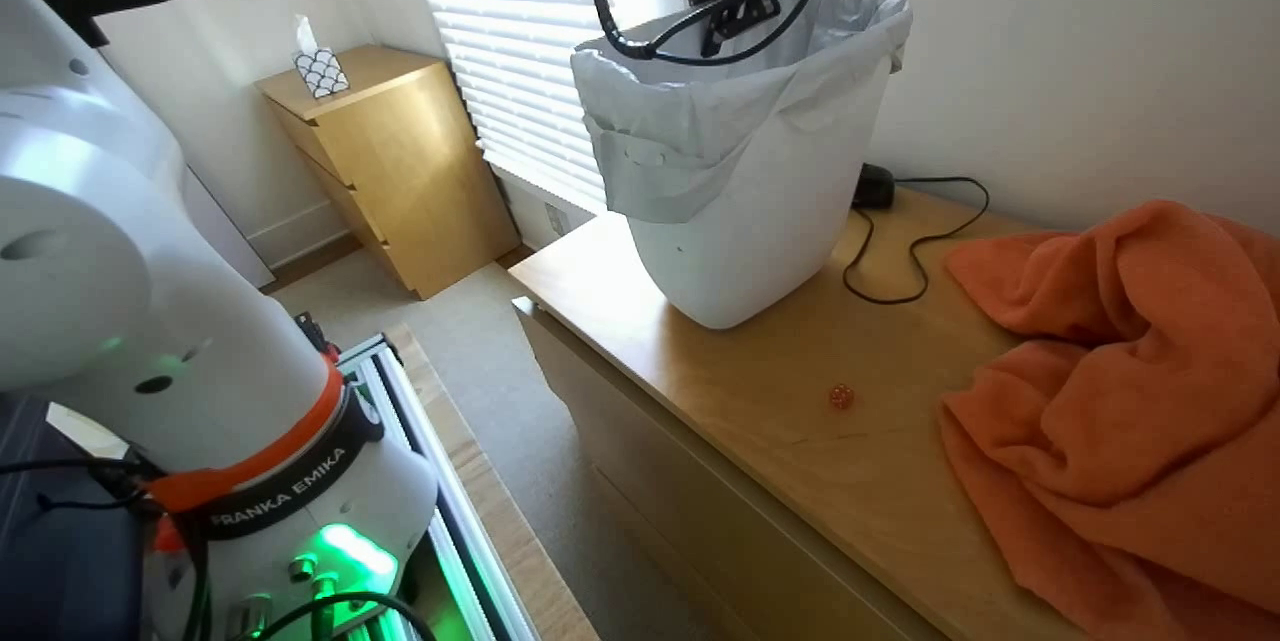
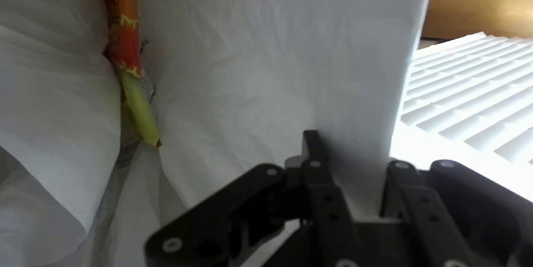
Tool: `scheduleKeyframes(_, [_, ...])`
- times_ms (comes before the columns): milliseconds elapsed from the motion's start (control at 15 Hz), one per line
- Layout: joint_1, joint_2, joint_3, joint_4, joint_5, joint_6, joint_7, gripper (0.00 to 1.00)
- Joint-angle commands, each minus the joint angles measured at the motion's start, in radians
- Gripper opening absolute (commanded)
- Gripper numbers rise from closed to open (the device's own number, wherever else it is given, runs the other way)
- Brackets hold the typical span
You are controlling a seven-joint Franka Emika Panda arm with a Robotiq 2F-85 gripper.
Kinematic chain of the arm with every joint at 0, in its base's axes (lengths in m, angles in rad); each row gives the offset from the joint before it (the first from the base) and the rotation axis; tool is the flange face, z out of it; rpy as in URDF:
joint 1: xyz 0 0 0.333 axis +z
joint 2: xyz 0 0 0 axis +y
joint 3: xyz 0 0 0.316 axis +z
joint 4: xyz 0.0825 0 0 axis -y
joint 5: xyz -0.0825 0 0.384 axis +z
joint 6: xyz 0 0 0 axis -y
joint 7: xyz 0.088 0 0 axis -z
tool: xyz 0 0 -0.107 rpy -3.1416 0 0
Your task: Pick up the waste bin and lay it on the counter top in a horizontal position
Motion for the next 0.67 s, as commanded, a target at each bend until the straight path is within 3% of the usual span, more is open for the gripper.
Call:
scheduleKeyframes(0, [-0.028,-0.003,-0.027,0.011,0.074,-0.106,-0.099,0.03])
scheduleKeyframes(600, [-0.103,0.033,-0.091,0.029,0.177,-0.291,-0.232,0.03])
